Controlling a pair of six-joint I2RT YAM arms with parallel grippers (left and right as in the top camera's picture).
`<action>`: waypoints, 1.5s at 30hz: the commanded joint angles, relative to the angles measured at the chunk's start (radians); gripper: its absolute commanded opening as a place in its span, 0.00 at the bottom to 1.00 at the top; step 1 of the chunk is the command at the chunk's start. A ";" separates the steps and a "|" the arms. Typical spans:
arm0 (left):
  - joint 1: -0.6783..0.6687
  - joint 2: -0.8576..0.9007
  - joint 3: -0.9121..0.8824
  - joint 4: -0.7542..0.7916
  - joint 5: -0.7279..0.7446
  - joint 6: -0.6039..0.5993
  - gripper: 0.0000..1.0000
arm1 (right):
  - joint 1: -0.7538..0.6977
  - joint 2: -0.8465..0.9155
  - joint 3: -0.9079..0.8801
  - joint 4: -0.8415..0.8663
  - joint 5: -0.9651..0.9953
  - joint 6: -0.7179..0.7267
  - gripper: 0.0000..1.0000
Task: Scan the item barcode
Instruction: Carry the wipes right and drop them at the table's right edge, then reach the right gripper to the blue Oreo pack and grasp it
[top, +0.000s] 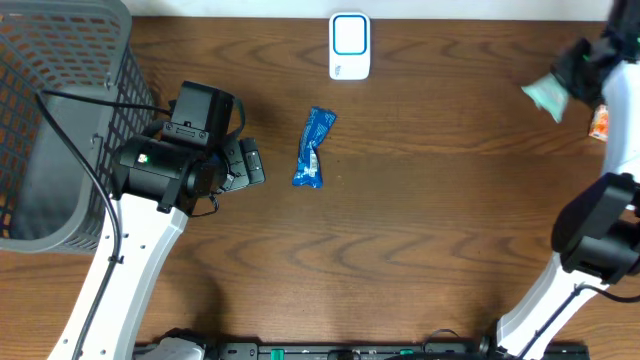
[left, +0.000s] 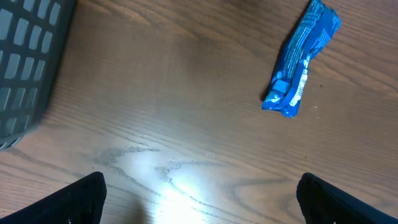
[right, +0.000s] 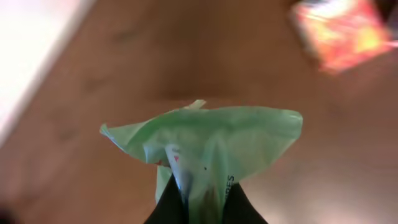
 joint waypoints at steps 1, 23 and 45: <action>0.004 0.005 -0.002 -0.003 -0.013 -0.009 0.98 | -0.073 0.000 0.006 -0.035 0.098 -0.050 0.01; 0.004 0.005 -0.002 -0.003 -0.013 -0.009 0.98 | -0.208 0.026 -0.004 -0.055 0.107 -0.212 0.70; 0.004 0.006 -0.002 -0.003 -0.013 -0.009 0.98 | 0.311 0.103 -0.008 -0.242 -0.544 -0.586 0.99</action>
